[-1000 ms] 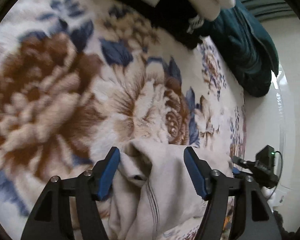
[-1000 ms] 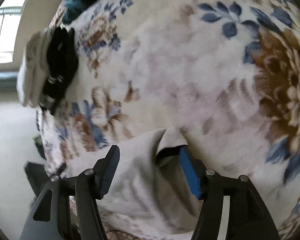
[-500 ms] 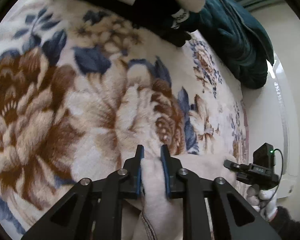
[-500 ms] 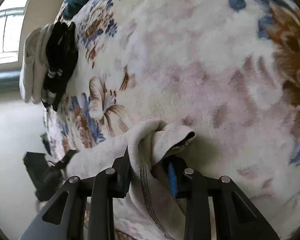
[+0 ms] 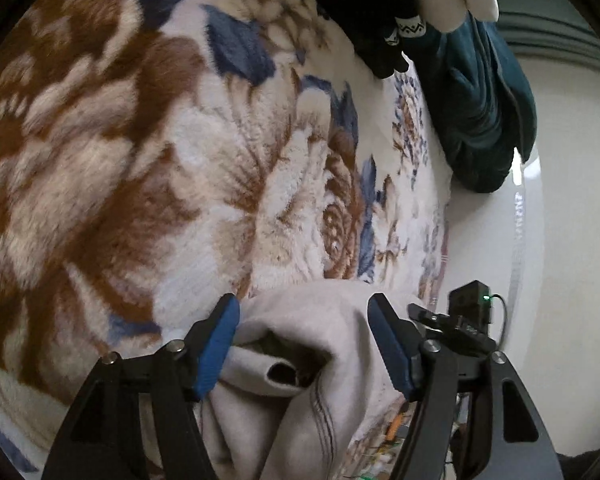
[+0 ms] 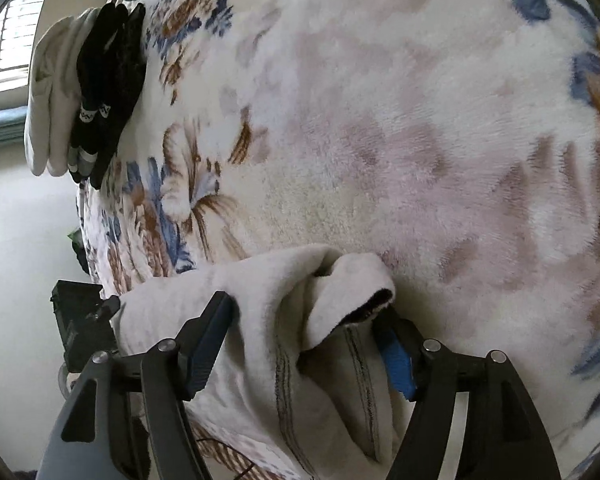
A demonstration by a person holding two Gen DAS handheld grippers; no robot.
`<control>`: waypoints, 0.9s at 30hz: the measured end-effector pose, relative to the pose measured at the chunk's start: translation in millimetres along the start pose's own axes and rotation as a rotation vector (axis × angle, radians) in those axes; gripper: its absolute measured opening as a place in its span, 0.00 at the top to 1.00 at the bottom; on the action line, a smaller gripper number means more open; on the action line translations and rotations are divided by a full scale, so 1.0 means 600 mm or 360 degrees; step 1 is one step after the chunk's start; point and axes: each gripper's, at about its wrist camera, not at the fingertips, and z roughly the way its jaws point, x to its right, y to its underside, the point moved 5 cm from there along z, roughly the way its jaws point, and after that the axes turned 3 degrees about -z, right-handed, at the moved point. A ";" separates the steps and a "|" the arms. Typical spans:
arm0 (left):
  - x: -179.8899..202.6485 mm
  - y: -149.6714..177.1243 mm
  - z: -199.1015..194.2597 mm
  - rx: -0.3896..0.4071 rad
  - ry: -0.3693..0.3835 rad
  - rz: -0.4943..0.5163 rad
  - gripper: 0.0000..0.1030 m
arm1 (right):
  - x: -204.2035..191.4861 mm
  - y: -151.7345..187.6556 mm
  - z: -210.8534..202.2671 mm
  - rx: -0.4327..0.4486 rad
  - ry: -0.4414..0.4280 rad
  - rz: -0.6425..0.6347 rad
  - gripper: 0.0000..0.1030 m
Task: Fold small clothes
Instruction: 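Carry the folded shirt with both grippers onto the stack of folded clothes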
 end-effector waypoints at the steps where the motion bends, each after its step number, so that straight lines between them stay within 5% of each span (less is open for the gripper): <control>1: 0.006 0.004 0.001 0.0010 -0.0038 0.0041 0.38 | -0.003 0.002 0.000 0.0006 -0.0008 -0.0013 0.49; 4: 0.023 0.012 0.008 0.0056 -0.0141 0.0177 0.48 | -0.014 0.008 0.001 0.0037 0.0001 -0.0048 0.63; 5: 0.028 0.015 0.009 0.0070 -0.0177 0.0219 0.72 | -0.016 0.010 0.000 0.0054 -0.0005 -0.0043 0.66; 8: 0.045 0.017 -0.002 0.0167 -0.0220 0.0308 0.80 | -0.024 0.014 -0.009 0.0108 -0.0022 -0.0014 0.71; 19: 0.120 0.038 -0.105 0.0374 -0.0211 0.0412 0.83 | -0.129 0.062 -0.101 0.0282 -0.0033 -0.0114 0.74; 27: 0.197 -0.022 -0.268 0.0565 -0.0161 0.0479 0.84 | -0.325 0.058 -0.189 0.0398 -0.0052 -0.0273 0.75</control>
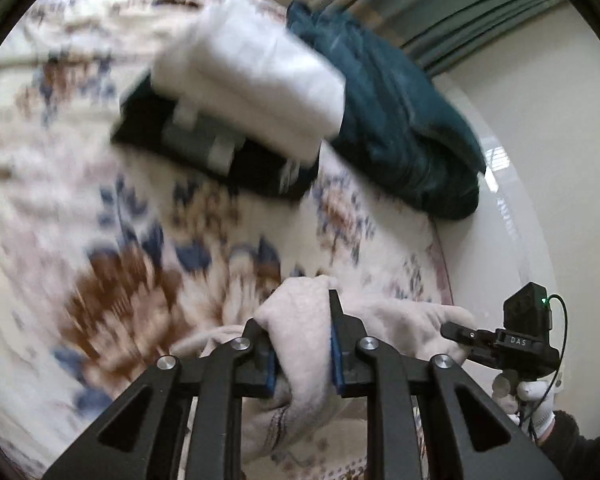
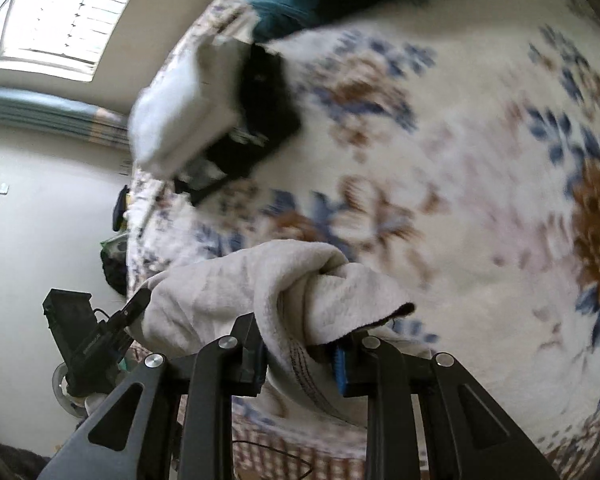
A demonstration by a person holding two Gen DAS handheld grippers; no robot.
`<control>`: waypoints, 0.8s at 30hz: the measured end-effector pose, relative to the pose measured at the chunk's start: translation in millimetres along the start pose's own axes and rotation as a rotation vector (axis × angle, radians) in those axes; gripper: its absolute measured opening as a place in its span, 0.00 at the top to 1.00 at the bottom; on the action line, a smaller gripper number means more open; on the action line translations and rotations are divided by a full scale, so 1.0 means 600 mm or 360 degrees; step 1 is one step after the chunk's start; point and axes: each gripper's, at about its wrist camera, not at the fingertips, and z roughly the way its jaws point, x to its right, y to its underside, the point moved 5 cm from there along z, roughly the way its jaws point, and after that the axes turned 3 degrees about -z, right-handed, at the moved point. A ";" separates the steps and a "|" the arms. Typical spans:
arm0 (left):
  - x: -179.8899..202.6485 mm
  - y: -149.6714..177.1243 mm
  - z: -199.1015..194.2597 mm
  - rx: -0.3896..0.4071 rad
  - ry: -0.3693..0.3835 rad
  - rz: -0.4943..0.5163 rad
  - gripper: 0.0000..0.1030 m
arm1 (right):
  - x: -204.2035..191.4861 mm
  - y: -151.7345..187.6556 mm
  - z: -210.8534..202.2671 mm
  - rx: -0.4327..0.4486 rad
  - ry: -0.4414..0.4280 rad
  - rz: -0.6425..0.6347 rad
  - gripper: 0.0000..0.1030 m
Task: Fold small clothes
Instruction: 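Carry the folded shirt with both grippers onto the stack of folded clothes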
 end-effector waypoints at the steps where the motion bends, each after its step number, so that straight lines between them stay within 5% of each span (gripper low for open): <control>1: 0.007 -0.033 -0.021 0.0025 0.0011 0.0027 0.84 | -0.024 -0.012 -0.005 0.0013 -0.0006 -0.0017 0.75; 11: 0.021 -0.342 -0.084 0.0173 -0.0004 0.0156 0.84 | -0.256 -0.243 0.011 0.0201 -0.0053 -0.0098 0.75; 19: -0.061 -0.566 0.067 0.0057 -0.0154 0.0163 0.84 | -0.297 -0.493 0.170 0.0215 0.0083 -0.0130 0.75; 24: -0.107 -0.626 0.181 -0.0065 -0.0254 0.0181 0.83 | -0.261 -0.577 0.262 0.0179 0.0216 -0.0086 0.75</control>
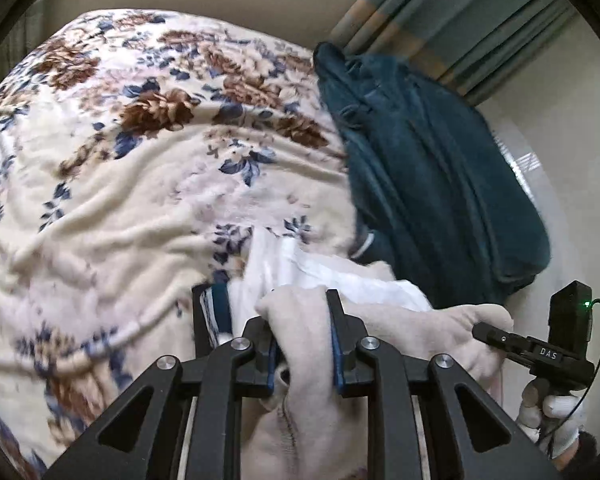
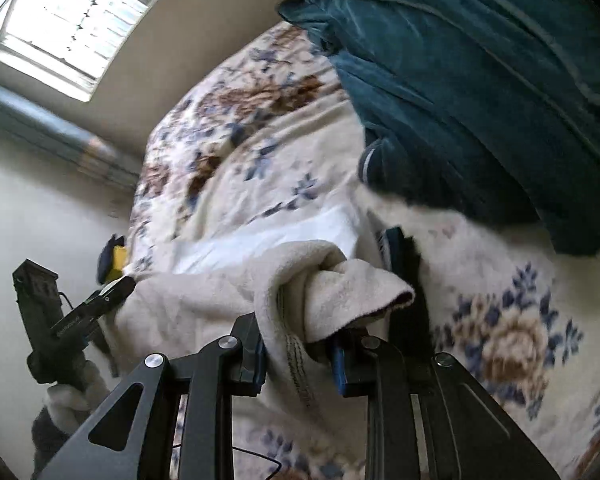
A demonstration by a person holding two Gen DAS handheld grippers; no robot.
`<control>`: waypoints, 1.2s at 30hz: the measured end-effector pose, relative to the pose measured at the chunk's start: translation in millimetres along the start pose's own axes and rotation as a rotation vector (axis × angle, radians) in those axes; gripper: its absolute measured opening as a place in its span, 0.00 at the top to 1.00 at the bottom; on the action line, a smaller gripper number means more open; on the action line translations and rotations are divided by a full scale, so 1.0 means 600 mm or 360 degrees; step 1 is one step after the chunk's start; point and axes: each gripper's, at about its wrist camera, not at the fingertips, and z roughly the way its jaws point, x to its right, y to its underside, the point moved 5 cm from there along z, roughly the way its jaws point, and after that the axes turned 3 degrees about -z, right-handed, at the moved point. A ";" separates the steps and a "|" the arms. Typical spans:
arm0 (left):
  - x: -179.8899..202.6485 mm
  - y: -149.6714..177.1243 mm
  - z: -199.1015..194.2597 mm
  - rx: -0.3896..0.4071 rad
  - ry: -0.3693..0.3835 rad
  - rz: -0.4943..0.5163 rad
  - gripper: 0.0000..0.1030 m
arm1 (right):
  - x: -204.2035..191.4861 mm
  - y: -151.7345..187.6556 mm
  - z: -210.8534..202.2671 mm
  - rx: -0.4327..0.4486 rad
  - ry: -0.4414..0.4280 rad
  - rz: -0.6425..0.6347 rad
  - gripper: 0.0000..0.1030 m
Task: Fold small clothes
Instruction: 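Carry the folded shirt with both grippers onto the stack of folded clothes, then open both grippers and withdraw from the stack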
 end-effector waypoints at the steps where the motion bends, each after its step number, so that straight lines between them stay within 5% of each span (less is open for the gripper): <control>1: -0.005 -0.007 0.013 -0.0020 -0.0012 0.0001 0.83 | 0.008 -0.007 0.012 0.0000 0.0017 0.0009 0.75; 8: -0.036 -0.016 0.066 -0.0139 -0.0060 -0.0041 0.79 | 0.045 -0.032 0.072 -0.0020 0.0127 0.0035 0.67; 10: -0.039 -0.014 0.058 -0.0131 -0.0100 -0.0057 0.68 | 0.046 -0.034 0.074 -0.0026 0.0154 0.0065 0.50; 12: -0.038 -0.013 0.042 -0.0100 -0.0176 -0.0041 0.37 | 0.046 -0.032 0.055 0.0016 0.0208 0.0082 0.36; 14: -0.033 -0.007 0.017 -0.0040 -0.0227 -0.0012 0.20 | 0.039 -0.027 0.030 0.0077 0.0287 0.0051 0.26; 17: -0.020 0.015 -0.024 0.0054 -0.0343 0.0041 0.14 | 0.018 -0.003 -0.015 0.0151 0.0472 -0.0049 0.03; 24: 0.036 0.132 -0.111 0.0157 -0.0691 0.0123 0.03 | -0.039 0.113 -0.094 0.0188 0.0807 -0.0279 0.00; 36: 0.149 0.249 -0.278 0.0227 -0.0732 0.0165 0.03 | -0.138 0.256 -0.328 0.0374 0.0871 -0.0376 0.00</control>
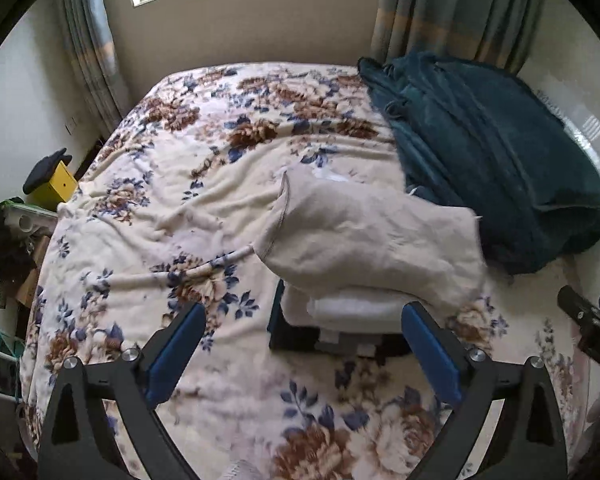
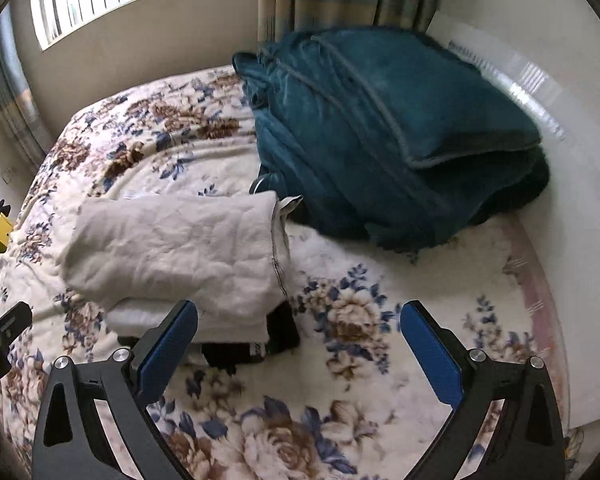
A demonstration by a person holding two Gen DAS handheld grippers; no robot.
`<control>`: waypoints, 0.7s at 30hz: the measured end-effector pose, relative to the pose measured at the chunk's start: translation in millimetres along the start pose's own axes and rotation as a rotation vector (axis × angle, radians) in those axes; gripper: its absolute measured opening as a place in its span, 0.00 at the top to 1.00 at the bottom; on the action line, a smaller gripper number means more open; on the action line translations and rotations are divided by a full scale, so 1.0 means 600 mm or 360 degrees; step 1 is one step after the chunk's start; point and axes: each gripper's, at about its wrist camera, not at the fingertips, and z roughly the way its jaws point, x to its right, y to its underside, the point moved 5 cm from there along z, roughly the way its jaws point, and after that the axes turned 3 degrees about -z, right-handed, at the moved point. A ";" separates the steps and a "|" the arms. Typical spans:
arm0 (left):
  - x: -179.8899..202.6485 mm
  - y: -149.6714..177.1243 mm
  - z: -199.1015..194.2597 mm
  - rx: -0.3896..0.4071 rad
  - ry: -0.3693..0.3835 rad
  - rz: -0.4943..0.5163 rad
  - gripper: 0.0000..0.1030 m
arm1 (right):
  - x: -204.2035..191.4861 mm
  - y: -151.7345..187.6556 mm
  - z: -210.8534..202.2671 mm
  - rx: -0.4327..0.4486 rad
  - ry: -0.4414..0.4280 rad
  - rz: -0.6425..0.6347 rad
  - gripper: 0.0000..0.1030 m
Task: Fold small clothes
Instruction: 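Open both grippers and withdraw from the stack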
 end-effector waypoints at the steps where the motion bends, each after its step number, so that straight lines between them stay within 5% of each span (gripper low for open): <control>1: 0.003 0.002 -0.026 0.0028 -0.0008 0.0010 0.03 | 0.002 0.004 -0.025 0.0017 -0.0001 -0.0007 0.00; 10: 0.029 0.050 -0.260 0.0216 -0.0012 0.0074 0.03 | 0.035 0.044 -0.293 0.0221 -0.0071 -0.0058 0.00; 21: 0.032 0.116 -0.468 0.0353 -0.0007 0.0010 0.03 | 0.080 0.104 -0.575 0.0460 -0.0107 -0.0125 0.00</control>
